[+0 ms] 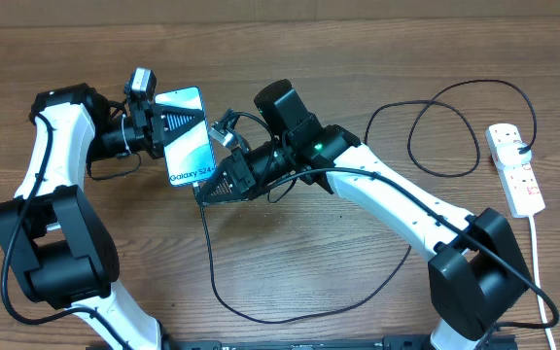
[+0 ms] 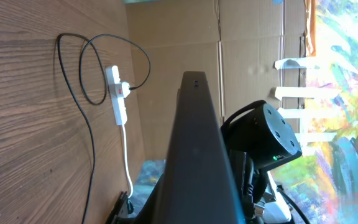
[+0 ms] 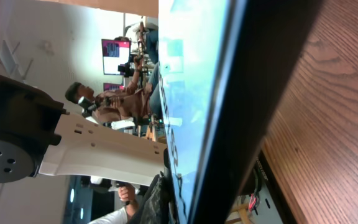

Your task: Plug charger to phone and switch on socket

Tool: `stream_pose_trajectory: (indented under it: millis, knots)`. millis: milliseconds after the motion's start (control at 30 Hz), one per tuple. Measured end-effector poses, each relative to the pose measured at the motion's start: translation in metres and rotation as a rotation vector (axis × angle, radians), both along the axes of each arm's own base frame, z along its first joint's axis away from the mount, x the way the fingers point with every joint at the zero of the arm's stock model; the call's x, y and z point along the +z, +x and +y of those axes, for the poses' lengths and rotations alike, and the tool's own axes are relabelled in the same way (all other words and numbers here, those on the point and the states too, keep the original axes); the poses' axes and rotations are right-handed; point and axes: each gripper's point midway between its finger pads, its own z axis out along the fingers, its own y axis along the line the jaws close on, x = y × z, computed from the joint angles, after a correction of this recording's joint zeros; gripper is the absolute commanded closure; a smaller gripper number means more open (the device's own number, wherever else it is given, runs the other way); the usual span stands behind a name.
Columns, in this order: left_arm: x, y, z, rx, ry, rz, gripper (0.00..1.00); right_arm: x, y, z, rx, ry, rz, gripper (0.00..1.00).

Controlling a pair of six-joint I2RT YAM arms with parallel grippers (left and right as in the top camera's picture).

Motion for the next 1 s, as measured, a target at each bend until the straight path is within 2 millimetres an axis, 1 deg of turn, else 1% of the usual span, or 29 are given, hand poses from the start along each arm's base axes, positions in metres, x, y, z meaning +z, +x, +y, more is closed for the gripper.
stream_pose_trajectory:
  millis: [533, 1000]
  knots:
    - [0.0, 0.0, -0.0004, -0.001, 0.001, -0.002, 0.96, -0.0073, 0.0012, -0.0001, -0.031, -0.05, 0.03, 0.96]
    - [0.0002, -0.0001, -0.0003, -0.001, 0.0, 0.001, 0.96, -0.0038, 0.0002, 0.0004, -0.02, -0.033, 0.031, 0.96]
